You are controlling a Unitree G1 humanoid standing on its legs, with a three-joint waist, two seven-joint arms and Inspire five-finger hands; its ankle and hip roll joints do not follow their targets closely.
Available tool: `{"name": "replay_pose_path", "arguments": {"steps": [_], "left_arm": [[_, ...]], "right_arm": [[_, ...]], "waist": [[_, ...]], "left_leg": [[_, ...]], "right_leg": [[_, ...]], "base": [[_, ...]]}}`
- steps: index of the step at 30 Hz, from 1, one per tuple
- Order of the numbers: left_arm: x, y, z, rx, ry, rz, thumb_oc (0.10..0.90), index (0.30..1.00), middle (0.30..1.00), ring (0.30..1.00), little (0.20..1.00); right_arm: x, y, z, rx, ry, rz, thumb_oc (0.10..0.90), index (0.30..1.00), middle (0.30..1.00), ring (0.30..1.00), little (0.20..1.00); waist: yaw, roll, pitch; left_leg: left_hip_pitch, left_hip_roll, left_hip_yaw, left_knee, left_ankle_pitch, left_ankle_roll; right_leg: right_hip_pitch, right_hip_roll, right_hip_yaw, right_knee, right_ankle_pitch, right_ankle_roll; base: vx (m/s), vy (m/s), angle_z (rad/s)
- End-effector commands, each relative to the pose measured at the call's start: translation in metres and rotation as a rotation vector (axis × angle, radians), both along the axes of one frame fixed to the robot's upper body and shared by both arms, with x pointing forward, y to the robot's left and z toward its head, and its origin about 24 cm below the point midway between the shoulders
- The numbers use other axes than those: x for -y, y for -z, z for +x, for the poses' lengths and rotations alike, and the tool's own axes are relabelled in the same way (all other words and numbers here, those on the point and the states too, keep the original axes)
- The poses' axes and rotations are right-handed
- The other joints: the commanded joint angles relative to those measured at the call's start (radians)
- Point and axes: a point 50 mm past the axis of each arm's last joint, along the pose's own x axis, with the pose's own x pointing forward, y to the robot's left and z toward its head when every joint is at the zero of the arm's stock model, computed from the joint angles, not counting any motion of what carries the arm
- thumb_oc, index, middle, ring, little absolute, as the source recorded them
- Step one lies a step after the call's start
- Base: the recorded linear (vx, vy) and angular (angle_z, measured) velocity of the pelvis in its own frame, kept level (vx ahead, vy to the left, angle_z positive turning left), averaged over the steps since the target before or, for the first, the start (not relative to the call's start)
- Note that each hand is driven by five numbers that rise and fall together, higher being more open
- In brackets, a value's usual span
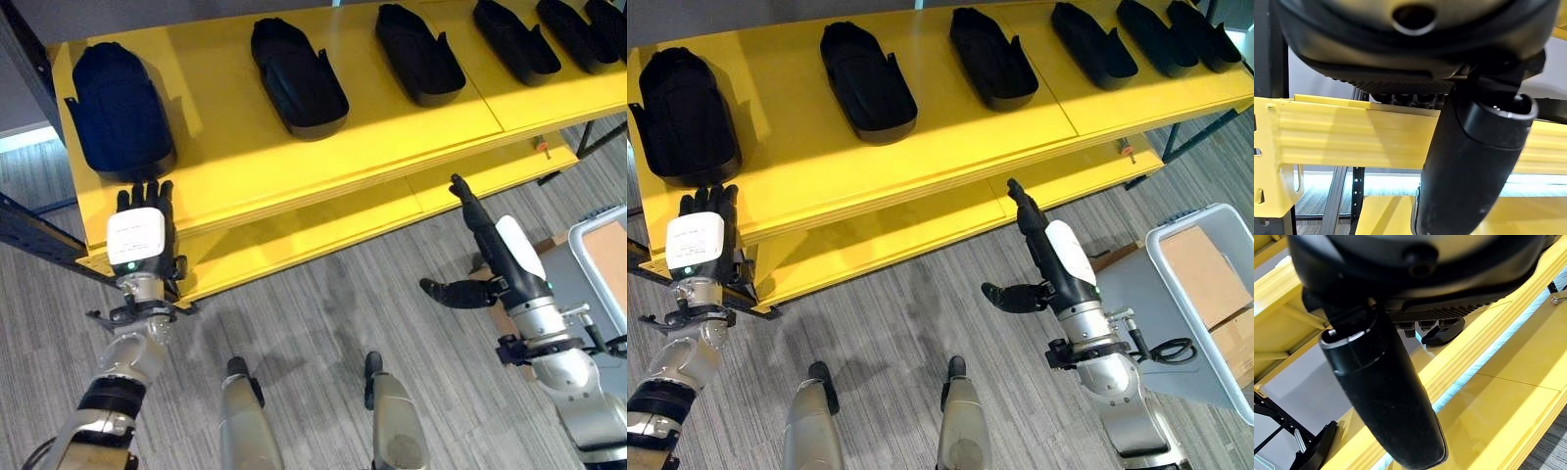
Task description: Move parts from the plastic box to the shelf.
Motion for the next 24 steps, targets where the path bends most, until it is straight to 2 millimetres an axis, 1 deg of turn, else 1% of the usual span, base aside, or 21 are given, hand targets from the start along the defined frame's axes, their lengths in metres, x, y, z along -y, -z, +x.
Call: {"name": "replay_pose_path", "arguments": {"steps": [1,2,3,4,5,6,7,8,11,14,15,16,18,19,20,22,23,24], "left_arm": [[-0.001,0.022,-0.006,-0.133,0.016,-0.004,0.9,1.0,1.0,1.0,1.0],[0.002,0.028,-0.008,-0.15,0.025,-0.02,0.9,1.0,1.0,1.0,1.0],[0.002,0.029,-0.009,-0.15,0.025,-0.021,0.9,1.0,1.0,1.0,1.0],[0.008,0.037,-0.012,-0.172,0.049,-0.036,0.9,1.0,1.0,1.0,1.0],[0.008,0.037,-0.013,-0.173,0.048,-0.036,0.9,1.0,1.0,1.0,1.0],[0.016,0.046,-0.019,-0.196,0.086,-0.061,0.9,1.0,1.0,1.0,1.0],[0.02,0.052,-0.024,-0.213,0.106,-0.076,0.9,1.0,1.0,1.0,1.0],[0.019,0.052,-0.025,-0.215,0.105,-0.077,0.9,1.0,1.0,1.0,1.0],[0.032,0.065,-0.039,-0.258,0.176,-0.13,0.9,1.0,1.0,1.0,1.0],[0.043,0.077,-0.061,-0.298,0.244,-0.269,0.9,1.0,1.0,1.0,1.0],[0.053,0.083,-0.074,-0.299,0.29,-0.455,0.9,1.0,1.0,1.0,1.0],[0.064,0.089,-0.094,-0.296,0.324,-0.706,0.9,1.0,1.0,1.0,1.0],[0.069,0.096,-0.11,-0.258,0.317,-1.033,0.9,1.0,1.0,1.0,1.0],[0.076,0.099,-0.115,-0.221,0.337,-1.281,0.9,1.0,1.0,1.0,1.0],[0.081,0.102,-0.119,-0.206,0.34,-1.429,0.9,1.0,1.0,1.0,1.0],[0.081,0.102,-0.12,-0.209,0.339,-1.434,0.9,1.0,1.0,1.0,1.0],[0.097,0.096,-0.127,-0.191,0.43,-1.677,0.9,1.0,1.0,1.0,1.0],[0.1,0.099,-0.132,-0.194,0.432,-1.748,0.9,1.0,1.0,1.0,1.0]], "right_arm": [[-0.008,-0.048,-0.004,0.251,-0.077,0.018,0.9,1.0,1.0,1.0,1.0],[-0.009,-0.048,-0.004,0.248,-0.079,0.022,0.9,1.0,1.0,1.0,1.0],[-0.009,-0.047,-0.004,0.247,-0.079,0.021,0.9,1.0,1.0,1.0,1.0],[-0.01,-0.047,-0.003,0.249,-0.085,0.029,0.9,1.0,1.0,1.0,1.0],[-0.01,-0.047,-0.003,0.248,-0.086,0.029,0.9,1.0,1.0,1.0,1.0],[-0.01,-0.047,-0.003,0.248,-0.086,0.033,0.9,1.0,1.0,1.0,1.0],[-0.01,-0.047,-0.003,0.248,-0.084,0.036,0.9,1.0,1.0,1.0,1.0],[-0.01,-0.046,-0.003,0.246,-0.086,0.035,0.9,1.0,1.0,1.0,1.0],[-0.01,-0.045,-0.001,0.246,-0.078,0.04,0.9,1.0,1.0,1.0,1.0],[-0.007,-0.042,-0.001,0.236,-0.062,0.038,0.9,1.0,1.0,1.0,1.0],[-0.004,-0.037,0.0,0.214,-0.045,0.055,0.9,1.0,1.0,1.0,1.0],[0.001,-0.024,-0.002,0.147,-0.035,0.095,0.9,1.0,1.0,1.0,1.0],[0.003,-0.015,-0.006,0.098,-0.04,0.136,0.9,1.0,1.0,1.0,1.0],[0.003,-0.01,-0.006,0.072,-0.049,0.163,0.9,1.0,1.0,1.0,1.0],[0.003,-0.006,-0.007,0.052,-0.054,0.186,0.9,1.0,1.0,1.0,1.0],[0.003,-0.006,-0.007,0.049,-0.054,0.186,0.9,1.0,1.0,1.0,1.0],[0.0,0.01,-0.012,-0.025,-0.074,0.24,0.9,1.0,1.0,1.0,1.0],[-0.001,0.016,-0.015,-0.059,-0.085,0.265,0.9,1.0,1.0,1.0,1.0]], "waist": [[-0.007,-0.03,-0.055],[-0.005,-0.028,-0.055],[-0.005,-0.028,-0.055],[-0.001,-0.024,-0.056],[-0.002,-0.024,-0.056],[0.003,-0.018,-0.058],[0.006,-0.013,-0.061],[0.005,-0.012,-0.062],[0.017,0.005,-0.075],[0.031,0.024,-0.093],[0.041,0.039,-0.105],[0.05,0.06,-0.14],[0.05,0.077,-0.156],[0.056,0.086,-0.169],[0.057,0.095,-0.183],[0.054,0.096,-0.184],[0.064,0.114,-0.228],[0.067,0.118,-0.244]], "left_leg": [[0.021,0.006,-0.028,-0.067,0.094,-0.009],[0.024,0.007,-0.029,-0.075,0.098,-0.009],[0.026,0.007,-0.029,-0.076,0.099,-0.009],[0.031,0.008,-0.03,-0.087,0.104,-0.009],[0.034,0.008,-0.03,-0.09,0.105,-0.009],[0.04,0.008,-0.034,-0.1,0.109,-0.008],[0.046,0.007,-0.034,-0.11,0.111,-0.007],[0.05,0.007,-0.034,-0.113,0.113,-0.008],[0.077,0.004,-0.038,-0.151,0.123,-0.006],[0.125,-0.001,-0.038,-0.214,0.145,-0.004],[0.164,-0.003,-0.041,-0.259,0.157,-0.004],[0.209,-0.007,-0.042,-0.339,0.193,-0.001],[0.257,-0.015,-0.04,-0.399,0.213,-0.003],[0.272,-0.018,-0.041,-0.425,0.229,-0.004],[0.28,-0.02,-0.043,-0.445,0.241,-0.002],[0.283,-0.02,-0.045,-0.45,0.243,-0.002],[0.318,-0.025,-0.047,-0.501,0.261,-0.003],[0.329,-0.027,-0.048,-0.514,0.264,-0.002]], "right_leg": [[-0.03,-0.014,0.009,-0.01,0.092,-0.023],[-0.027,-0.011,0.009,-0.014,0.094,-0.023],[-0.026,-0.011,0.009,-0.015,0.095,-0.023],[-0.02,-0.01,0.003,-0.02,0.095,-0.023],[-0.018,-0.01,0.002,-0.022,0.096,-0.023],[-0.011,-0.01,0.0,-0.025,0.095,-0.023],[-0.004,-0.01,-0.004,-0.029,0.095,-0.023],[-0.001,-0.01,-0.005,-0.032,0.095,-0.023],[0.027,-0.008,-0.016,-0.05,0.097,-0.022],[0.073,-0.002,-0.033,-0.084,0.1,-0.019],[0.113,-0.003,-0.052,-0.104,0.095,-0.015],[0.157,0.0,-0.082,-0.146,0.103,-0.011],[0.203,-0.001,-0.107,-0.175,0.098,-0.008],[0.225,-0.001,-0.122,-0.192,0.099,-0.006],[0.238,0.0,-0.133,-0.211,0.104,-0.006],[0.244,0.001,-0.137,-0.216,0.105,-0.006],[0.299,0.001,-0.173,-0.264,0.104,-0.002],[0.318,0.0,-0.183,-0.283,0.106,0.0]], "base": [[0.0,0.0,0.0],[0.0,0.0,0.0],[0.0,0.0,0.0],[0.0,0.0,0.0],[0.0,0.0,0.0],[0.0,0.0,0.0],[0.0,0.0,0.0],[0.0,0.0,0.0],[0.01,-0.012,0.01],[0.06,-0.057,0.05],[0.11,-0.105,0.11],[0.1,-0.117,0.15],[0.06,-0.073,0.41],[0.03,-0.038,0.52],[0.02,-0.026,0.31],[0.03,-0.024,0.2],[0.05,-0.055,0.2],[0.04,-0.062,0.26]]}}
